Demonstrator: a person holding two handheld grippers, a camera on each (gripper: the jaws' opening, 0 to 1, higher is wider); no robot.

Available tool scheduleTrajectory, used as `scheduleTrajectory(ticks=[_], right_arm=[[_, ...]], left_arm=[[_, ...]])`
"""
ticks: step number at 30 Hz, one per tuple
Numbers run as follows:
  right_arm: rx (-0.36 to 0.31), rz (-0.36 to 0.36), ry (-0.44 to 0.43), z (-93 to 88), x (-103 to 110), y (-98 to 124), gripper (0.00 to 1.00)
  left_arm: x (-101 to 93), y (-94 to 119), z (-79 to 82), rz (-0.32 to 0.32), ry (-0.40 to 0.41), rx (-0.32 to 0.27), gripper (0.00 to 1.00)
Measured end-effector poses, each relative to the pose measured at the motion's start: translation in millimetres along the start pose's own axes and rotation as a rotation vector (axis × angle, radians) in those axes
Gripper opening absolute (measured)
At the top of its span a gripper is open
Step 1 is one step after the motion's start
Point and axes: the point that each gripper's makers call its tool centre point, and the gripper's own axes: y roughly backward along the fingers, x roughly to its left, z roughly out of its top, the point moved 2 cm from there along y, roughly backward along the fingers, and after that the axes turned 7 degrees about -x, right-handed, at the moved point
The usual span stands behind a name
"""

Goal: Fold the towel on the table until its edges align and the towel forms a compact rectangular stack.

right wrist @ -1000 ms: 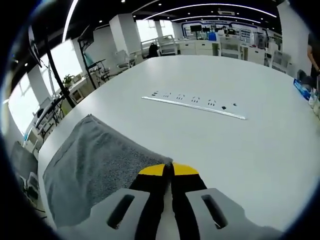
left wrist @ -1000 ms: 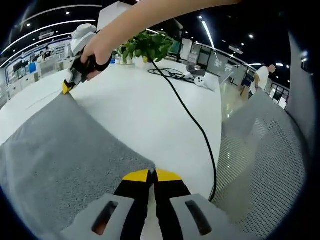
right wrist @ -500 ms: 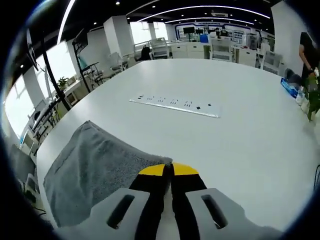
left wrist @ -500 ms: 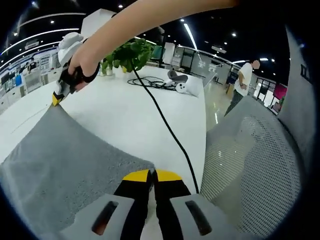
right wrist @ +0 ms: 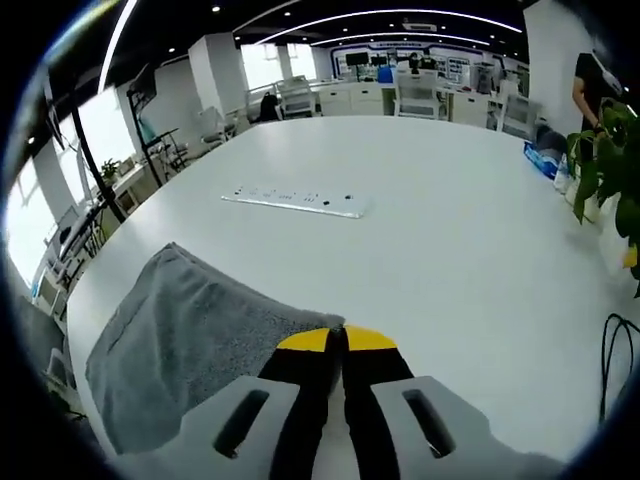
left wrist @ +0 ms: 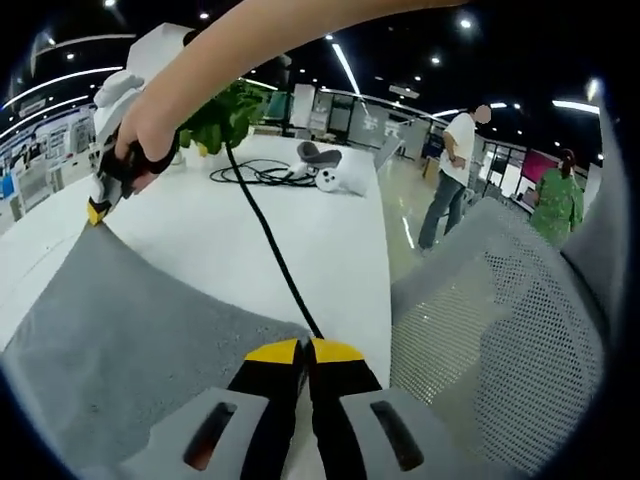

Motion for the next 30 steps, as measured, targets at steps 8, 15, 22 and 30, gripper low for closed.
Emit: scheduleTrajectory(ticks=[8,15,22,30], right_arm=[[0.007,0.017,0.024,2.7,-8.5,9.5,0.01],[0.006,0.068,0.054,14.1,0.3,16.4,0.01],[-0.007,0.092,0.061,31.7,8.1,19.1,0.01],[-0.005,0.091,0.038,46.9,19.7,25.8,0.01]], left_arm=[[2.4,-7.1,10.6,0.041,0.006,-0.031,0.03],[15.9,16.4,23.5,0.092,0.031,-0.087,0.03],[11.7,31.0,37.1,0.119,0.028,-0.126,0.03],[14.5,65.2,45.8,0.197,0.014,-0.169,0.03]])
